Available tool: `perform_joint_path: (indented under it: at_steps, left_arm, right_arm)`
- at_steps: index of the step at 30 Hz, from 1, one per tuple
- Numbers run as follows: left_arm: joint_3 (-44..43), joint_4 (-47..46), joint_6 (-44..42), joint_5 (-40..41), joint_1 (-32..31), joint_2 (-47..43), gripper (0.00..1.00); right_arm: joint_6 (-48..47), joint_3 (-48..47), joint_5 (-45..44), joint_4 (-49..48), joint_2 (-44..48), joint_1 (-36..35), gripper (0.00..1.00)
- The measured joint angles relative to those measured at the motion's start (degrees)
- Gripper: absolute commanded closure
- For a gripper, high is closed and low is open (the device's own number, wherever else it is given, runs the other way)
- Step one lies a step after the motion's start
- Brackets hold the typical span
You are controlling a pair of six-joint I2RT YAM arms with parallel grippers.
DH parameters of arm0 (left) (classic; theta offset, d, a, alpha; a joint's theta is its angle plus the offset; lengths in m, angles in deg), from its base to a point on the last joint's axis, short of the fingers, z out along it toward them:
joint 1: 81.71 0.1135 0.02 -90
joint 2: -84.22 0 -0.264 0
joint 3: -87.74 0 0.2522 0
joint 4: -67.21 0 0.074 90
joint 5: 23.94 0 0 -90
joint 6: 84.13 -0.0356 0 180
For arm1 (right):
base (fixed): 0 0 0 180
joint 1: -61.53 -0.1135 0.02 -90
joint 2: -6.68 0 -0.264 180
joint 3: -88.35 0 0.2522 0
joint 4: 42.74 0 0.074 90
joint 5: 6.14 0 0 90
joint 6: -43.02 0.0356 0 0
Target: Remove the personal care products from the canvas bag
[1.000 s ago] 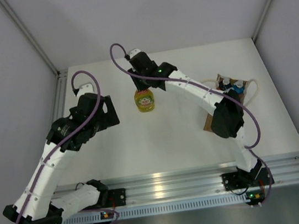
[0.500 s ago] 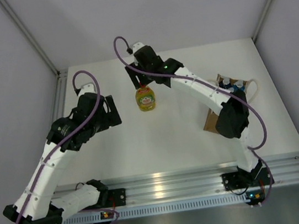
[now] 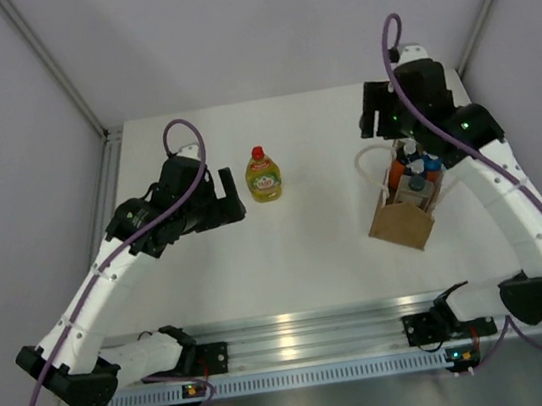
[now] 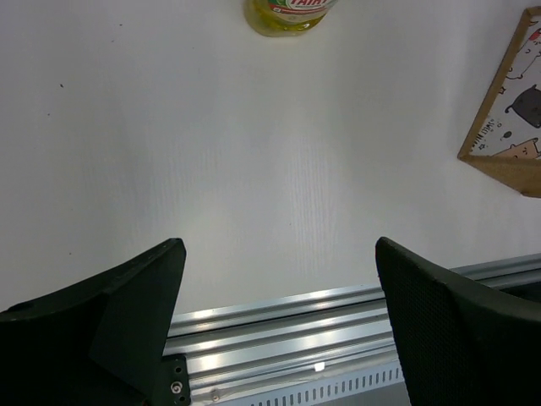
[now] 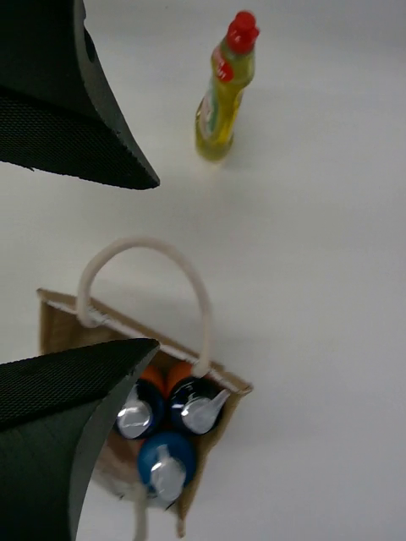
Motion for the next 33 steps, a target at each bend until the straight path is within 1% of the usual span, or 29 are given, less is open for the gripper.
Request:
perform_joint_path:
  at_steps: [3, 6, 7, 9, 11, 15, 19, 21, 25, 30, 33]
  left_arm:
    - [0.0, -0.79, -0.04, -1.07, -0.46, 0.26, 0.02]
    - [0.0, -1.25, -0.09, -1.73, -0.66, 0.63, 0.02]
    - [0.0, -1.31, -0.17, -1.95, -0.7, 0.76, 0.02]
    - [0.07, -1.55, -0.33, -2.21, -0.76, 0.92, 0.02]
    - [0.28, -1.88, -0.61, -2.29, -0.79, 0.96, 0.02]
    - [0.92, -2.14, -1.36, -2.32, -0.85, 0.94, 0.02]
    - [1.75, -2.25, -1.86, -2.32, -0.9, 0.94, 0.02]
    - [2.03, -2.27, -2.16, -2.32, -0.9, 0.94, 0.02]
    - [2.4, -2.29, -2.84, -2.32, -0.9, 0.9, 0.02]
    - [2.71, -2.29, -3.28, -2.34, -0.9, 0.2, 0.02]
    - [2.71, -2.29, -3.89, -2.36, -0.9, -0.17, 0.02]
  right_arm:
    - [-0.13, 6.86, -0.83, 4.24, 7.98, 2.75, 0.31]
    - [0.28, 11.04, -1.29, 7.89, 11.67, 5.53, 0.31]
    - [0.76, 12.28, -1.55, 9.03, 12.26, 7.02, 0.31]
    - [2.01, 15.04, -1.97, 10.75, 12.98, 9.33, 0.27]
    - [3.19, 17.18, -2.25, 12.24, 13.22, 10.4, 0.26]
    - [5.99, 20.17, -2.27, 14.12, 13.29, 10.6, 0.25]
    - [8.24, 20.83, -2.73, 14.56, 13.53, 10.6, 0.25]
    - [8.15, 20.83, -2.8, 14.56, 13.81, 10.6, 0.28]
    - [3.85, 20.83, -2.29, 14.53, 13.92, 10.62, 0.28]
    - [-6.47, 20.83, -0.17, 14.36, 13.84, 10.84, 0.24]
    - [-14.75, 21.81, 1.86, 13.14, 14.25, 10.97, 0.22]
